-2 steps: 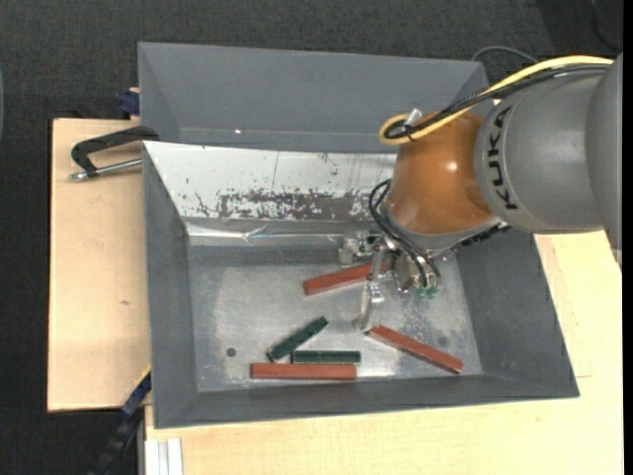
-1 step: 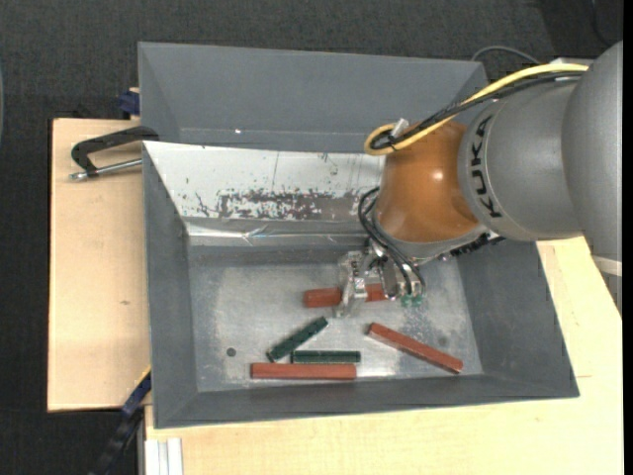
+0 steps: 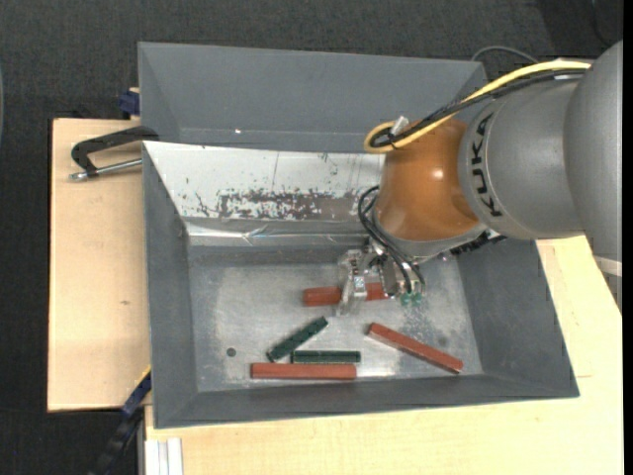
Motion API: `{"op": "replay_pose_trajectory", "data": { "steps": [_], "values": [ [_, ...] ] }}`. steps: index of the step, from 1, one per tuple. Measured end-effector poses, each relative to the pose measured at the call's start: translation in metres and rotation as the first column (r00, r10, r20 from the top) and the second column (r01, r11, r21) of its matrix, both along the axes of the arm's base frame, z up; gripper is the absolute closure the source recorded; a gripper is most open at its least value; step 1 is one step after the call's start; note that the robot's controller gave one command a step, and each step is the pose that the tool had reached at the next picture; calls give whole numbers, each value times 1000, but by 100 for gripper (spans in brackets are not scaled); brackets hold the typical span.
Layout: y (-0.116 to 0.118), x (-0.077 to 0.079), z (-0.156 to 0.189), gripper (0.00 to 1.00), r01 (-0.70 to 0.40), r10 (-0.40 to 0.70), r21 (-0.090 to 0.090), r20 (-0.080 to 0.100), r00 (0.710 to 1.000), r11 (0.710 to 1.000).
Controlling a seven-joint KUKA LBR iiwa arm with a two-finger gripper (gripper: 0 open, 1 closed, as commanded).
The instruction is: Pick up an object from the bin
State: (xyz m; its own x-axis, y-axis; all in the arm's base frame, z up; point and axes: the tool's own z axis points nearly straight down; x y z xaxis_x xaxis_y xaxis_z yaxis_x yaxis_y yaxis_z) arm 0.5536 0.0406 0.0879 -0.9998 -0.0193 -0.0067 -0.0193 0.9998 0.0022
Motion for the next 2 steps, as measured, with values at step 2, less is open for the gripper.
{"op": "replay_pose_trajectory", "data": {
  "steps": [2],
  "values": [
    [-11,-16,132,100,10,-10,-1,-1,1000,1000]
  ]
}}
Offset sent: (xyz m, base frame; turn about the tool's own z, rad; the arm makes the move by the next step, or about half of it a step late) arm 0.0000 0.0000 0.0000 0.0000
